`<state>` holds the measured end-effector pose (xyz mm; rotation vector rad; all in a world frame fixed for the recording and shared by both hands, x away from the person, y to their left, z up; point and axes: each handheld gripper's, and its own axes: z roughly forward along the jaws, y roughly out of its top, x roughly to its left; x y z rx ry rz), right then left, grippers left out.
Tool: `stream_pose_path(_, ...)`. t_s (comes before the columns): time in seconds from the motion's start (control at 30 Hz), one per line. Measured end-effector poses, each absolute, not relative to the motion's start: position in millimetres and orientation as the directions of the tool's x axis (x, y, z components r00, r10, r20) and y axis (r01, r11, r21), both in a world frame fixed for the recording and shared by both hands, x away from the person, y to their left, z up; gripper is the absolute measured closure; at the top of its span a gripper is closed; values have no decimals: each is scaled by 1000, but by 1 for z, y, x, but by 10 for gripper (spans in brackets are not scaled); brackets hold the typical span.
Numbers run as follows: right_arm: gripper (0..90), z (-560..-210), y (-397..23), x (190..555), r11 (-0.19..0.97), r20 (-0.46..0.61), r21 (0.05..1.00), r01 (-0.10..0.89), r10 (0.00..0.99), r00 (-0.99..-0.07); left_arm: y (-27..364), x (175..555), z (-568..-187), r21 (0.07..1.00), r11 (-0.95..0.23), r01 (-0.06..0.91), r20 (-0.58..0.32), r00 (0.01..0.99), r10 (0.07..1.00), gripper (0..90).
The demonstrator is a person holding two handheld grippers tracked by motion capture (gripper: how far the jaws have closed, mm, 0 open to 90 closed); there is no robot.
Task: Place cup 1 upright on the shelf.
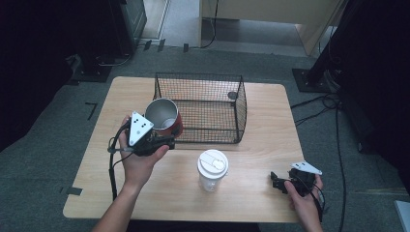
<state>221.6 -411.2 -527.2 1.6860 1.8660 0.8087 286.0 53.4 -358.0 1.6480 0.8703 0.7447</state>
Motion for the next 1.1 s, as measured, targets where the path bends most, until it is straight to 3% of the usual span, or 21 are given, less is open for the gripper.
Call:
stream_pose_path(0.33, 0, -527, -411, 222, 64, 30, 711, 700, 992, -121, 34, 313, -360, 971, -191, 146, 91, 509, 856, 83)
stream_pose_path(1.1, 0, -527, -411, 221, 69, 28, 711, 700, 992, -126, 10, 377, -406, 914, -250, 318, 94, 434, 896, 83)
